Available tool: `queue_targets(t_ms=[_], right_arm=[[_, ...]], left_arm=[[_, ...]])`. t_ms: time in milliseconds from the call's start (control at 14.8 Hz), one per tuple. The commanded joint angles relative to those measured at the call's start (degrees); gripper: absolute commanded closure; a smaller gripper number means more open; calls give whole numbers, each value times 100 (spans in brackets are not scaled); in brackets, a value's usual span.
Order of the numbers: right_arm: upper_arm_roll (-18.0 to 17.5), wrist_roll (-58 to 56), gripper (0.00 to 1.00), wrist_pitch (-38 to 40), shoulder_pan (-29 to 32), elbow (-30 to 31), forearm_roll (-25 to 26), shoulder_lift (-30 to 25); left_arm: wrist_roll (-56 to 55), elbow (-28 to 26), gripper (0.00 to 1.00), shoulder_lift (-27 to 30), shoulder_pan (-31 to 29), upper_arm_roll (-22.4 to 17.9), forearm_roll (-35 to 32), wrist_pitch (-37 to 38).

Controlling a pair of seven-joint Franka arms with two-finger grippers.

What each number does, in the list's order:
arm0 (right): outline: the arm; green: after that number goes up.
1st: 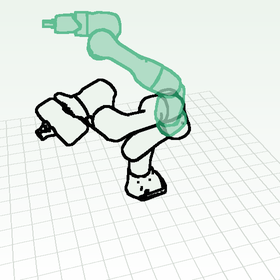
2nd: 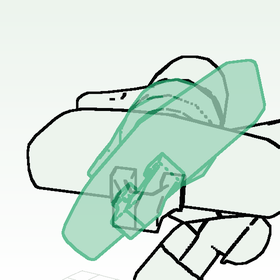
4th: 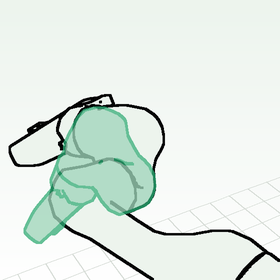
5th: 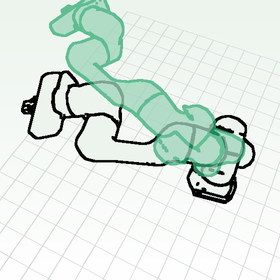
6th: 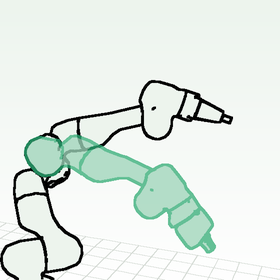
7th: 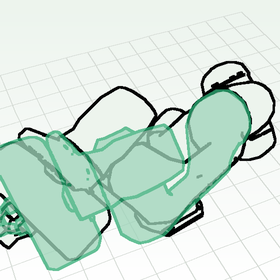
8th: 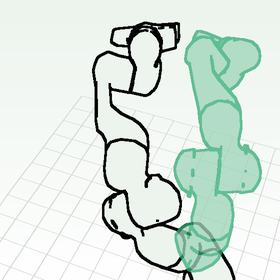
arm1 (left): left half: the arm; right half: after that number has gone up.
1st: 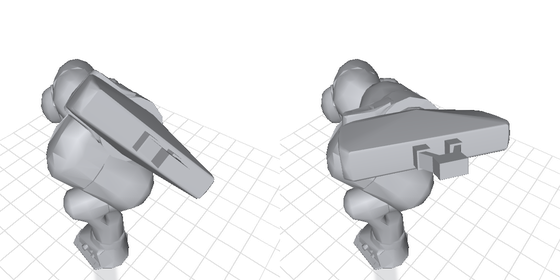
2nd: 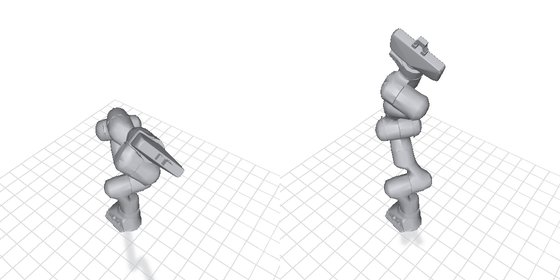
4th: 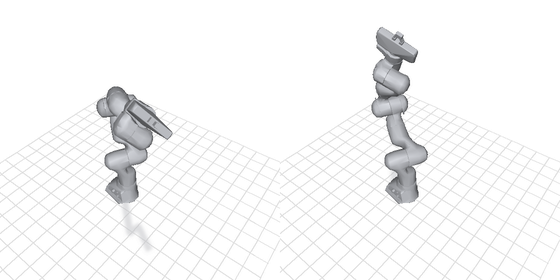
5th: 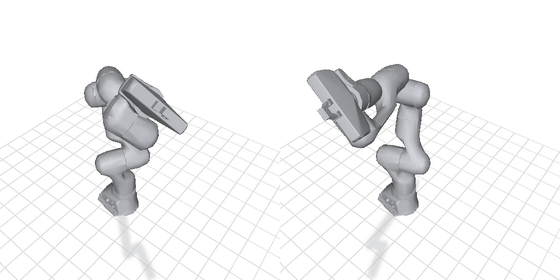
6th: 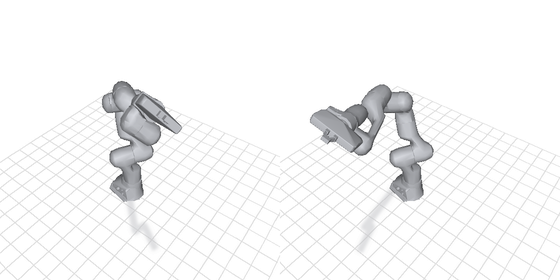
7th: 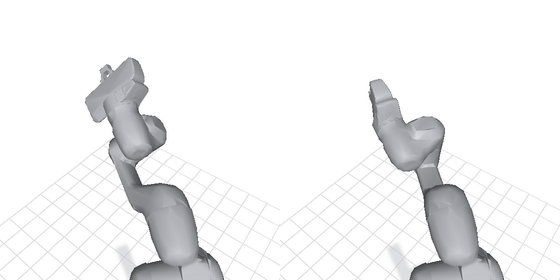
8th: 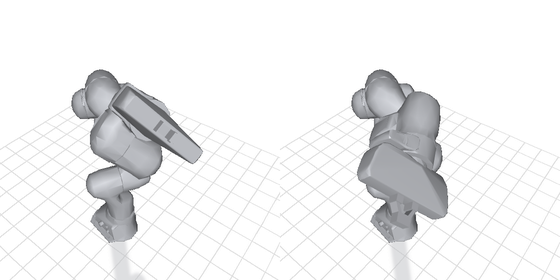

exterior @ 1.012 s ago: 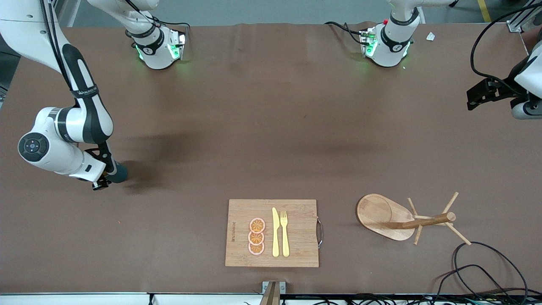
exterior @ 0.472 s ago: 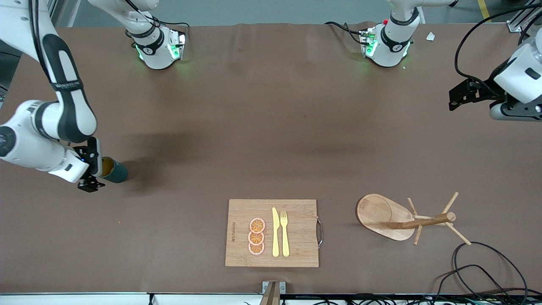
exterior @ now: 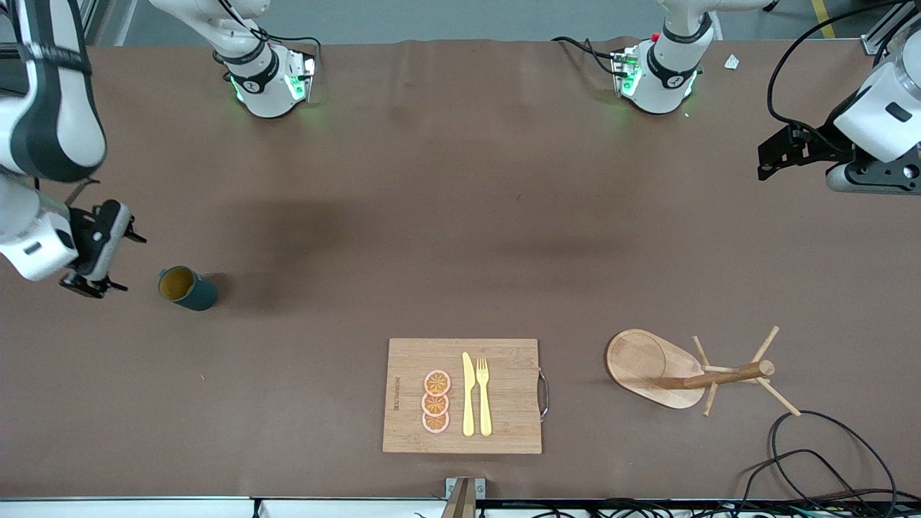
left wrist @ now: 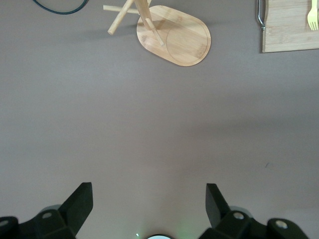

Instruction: Transfer cup from left to right arm and place

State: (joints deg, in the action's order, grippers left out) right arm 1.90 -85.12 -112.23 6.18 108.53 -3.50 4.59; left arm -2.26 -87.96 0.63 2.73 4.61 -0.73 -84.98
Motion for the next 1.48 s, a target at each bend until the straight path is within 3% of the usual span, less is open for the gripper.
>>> queue_targets(t_ms=[0,472,607,877,1012,1214,1416], right_arm=[[-84,1247,0,507,33,274,-81,-721],[-111,4614,0,1500,-55,336,-55,-1601],[-338,5467,0,1651,-178,336,111,-1820],[-497,6346,0,2055,-187,362,367,-2172],[-576,7216,0,2153,-213,292,253,-2173],[-603,7458,0,2187,-310,29,209,-2130],[-559,7405,0,2433,-170,-803,288,-1604]], left_arm=[[-37,-161,0,140,-53,-21,99,-89],[50,-125,0,87,-123,-30,56,-71],[24,-99,0,78,-123,-39,12,-71],[33,24,0,16,-132,-48,-15,-71],[33,41,0,8,-123,-39,-23,-71],[24,68,0,-10,-132,-48,-24,-54],[-2,86,0,-27,-123,-48,-24,-54]])
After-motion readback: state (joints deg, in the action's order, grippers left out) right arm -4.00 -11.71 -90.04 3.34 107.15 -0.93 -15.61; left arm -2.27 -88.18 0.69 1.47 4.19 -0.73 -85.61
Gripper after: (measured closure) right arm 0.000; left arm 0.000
